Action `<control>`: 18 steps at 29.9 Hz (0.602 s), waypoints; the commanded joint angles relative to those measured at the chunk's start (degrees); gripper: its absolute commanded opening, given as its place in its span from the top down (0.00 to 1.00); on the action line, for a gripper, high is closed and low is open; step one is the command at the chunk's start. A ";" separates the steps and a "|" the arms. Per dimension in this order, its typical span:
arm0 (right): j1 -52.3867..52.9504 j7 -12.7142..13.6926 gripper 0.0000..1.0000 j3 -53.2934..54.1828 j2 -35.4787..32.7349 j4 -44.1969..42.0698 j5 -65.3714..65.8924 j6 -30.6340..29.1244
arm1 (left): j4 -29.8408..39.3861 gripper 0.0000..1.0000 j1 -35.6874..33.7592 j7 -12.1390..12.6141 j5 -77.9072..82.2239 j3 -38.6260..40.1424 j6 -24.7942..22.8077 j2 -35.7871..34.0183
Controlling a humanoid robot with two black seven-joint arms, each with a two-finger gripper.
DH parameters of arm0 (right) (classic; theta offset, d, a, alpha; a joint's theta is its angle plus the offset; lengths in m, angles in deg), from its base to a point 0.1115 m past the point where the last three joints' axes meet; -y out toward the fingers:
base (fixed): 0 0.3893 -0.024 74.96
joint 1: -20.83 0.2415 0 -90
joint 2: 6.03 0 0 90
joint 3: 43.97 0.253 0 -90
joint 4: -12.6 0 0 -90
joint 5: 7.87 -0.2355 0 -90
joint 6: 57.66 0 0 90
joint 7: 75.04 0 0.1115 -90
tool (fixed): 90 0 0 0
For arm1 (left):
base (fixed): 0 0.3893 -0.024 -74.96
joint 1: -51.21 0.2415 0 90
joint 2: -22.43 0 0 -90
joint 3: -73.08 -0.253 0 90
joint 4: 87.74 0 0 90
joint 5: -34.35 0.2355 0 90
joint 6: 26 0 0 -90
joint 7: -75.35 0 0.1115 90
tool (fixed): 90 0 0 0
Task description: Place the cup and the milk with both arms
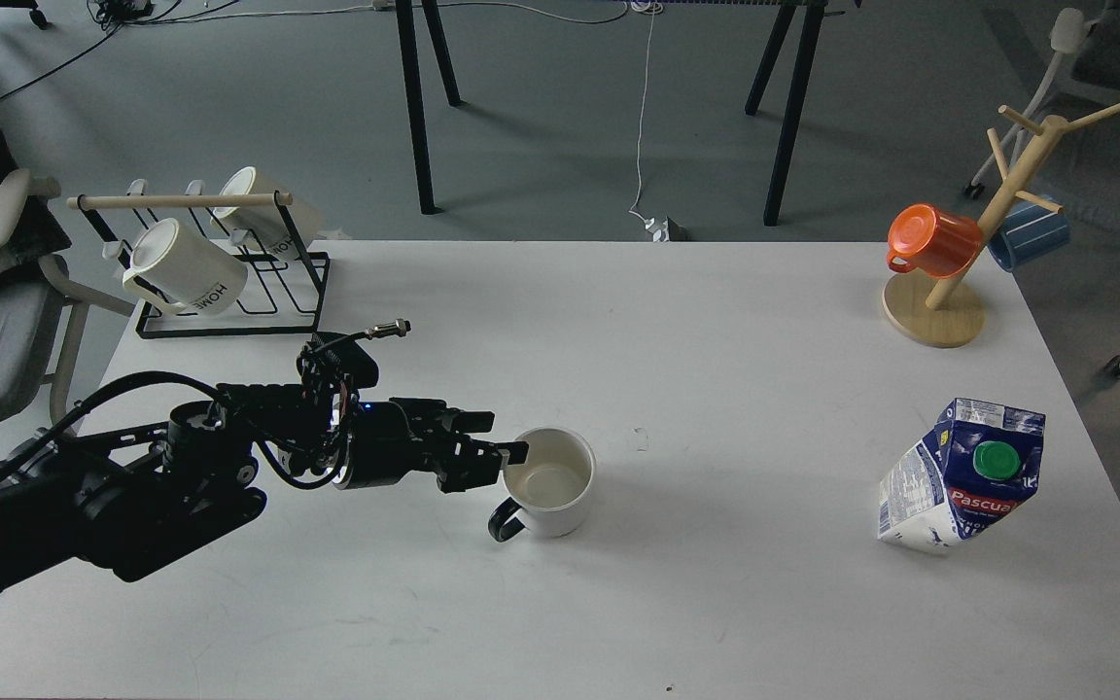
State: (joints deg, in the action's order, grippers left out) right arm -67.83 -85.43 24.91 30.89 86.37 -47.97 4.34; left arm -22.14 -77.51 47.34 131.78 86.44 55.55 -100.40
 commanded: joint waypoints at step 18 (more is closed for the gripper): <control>-27.86 0.90 0.02 1.35 -13.53 4.36 -23.71 0.00 | 8.84 0.17 0.84 0.01 -66.12 16.61 -19.55 -15.42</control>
State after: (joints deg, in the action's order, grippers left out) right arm -88.03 -84.62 26.45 17.54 90.02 -69.06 4.34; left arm -13.02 -77.05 47.35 72.80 102.59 36.00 -116.46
